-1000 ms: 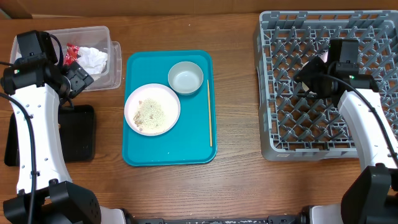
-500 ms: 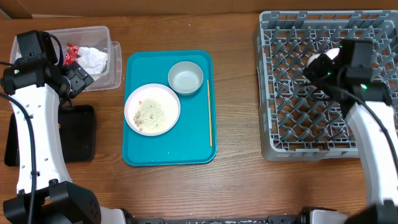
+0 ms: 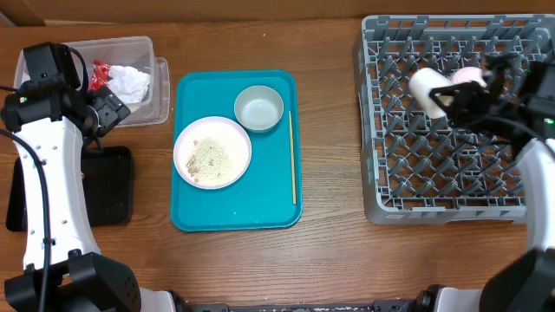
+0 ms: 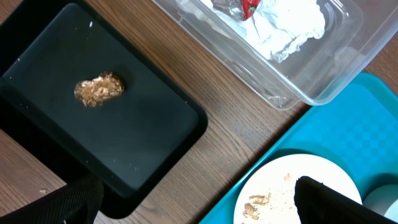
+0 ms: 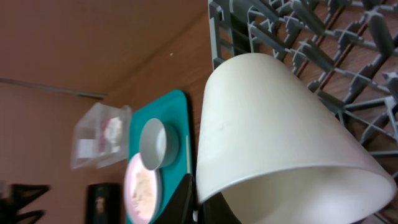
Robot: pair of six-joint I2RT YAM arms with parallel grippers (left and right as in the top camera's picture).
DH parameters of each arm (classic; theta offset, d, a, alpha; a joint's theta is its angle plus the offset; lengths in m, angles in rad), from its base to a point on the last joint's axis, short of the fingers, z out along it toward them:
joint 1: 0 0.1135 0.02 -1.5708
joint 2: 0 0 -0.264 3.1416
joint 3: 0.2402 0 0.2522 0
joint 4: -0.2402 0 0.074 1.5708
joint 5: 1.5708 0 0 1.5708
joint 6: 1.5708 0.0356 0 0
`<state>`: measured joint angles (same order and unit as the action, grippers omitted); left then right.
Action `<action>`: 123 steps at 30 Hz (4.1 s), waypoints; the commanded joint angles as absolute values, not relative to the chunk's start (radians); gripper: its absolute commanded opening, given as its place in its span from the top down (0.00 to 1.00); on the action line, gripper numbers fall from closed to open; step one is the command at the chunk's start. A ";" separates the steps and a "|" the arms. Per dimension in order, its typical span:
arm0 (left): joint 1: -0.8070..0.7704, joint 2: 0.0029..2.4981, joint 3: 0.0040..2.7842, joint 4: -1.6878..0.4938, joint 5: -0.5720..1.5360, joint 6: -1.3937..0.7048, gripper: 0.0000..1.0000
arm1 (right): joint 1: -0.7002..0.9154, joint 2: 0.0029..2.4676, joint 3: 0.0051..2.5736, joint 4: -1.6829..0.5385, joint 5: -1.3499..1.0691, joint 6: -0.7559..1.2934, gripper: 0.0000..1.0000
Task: Sort waste into correct bins and load items into the dishwasher
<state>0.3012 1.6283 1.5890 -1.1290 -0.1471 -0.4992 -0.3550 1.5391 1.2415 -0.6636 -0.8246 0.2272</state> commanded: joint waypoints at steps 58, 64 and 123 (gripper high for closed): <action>0.299 1.636 1.584 -1.127 -0.157 -0.509 0.00 | -0.682 1.821 1.107 -0.828 -0.913 0.083 0.96; 0.299 1.636 1.584 -1.127 -0.157 -0.509 0.00 | -0.719 1.781 1.107 -0.888 -0.844 0.083 0.96; 0.299 1.636 1.584 -1.127 -0.157 -0.509 0.00 | -0.347 1.429 1.210 -0.715 -0.407 0.348 0.94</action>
<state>0.3012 1.6283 1.5890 -1.1290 -0.1471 -0.4988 -0.3634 1.5272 1.1469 -0.7284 -0.2623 0.3550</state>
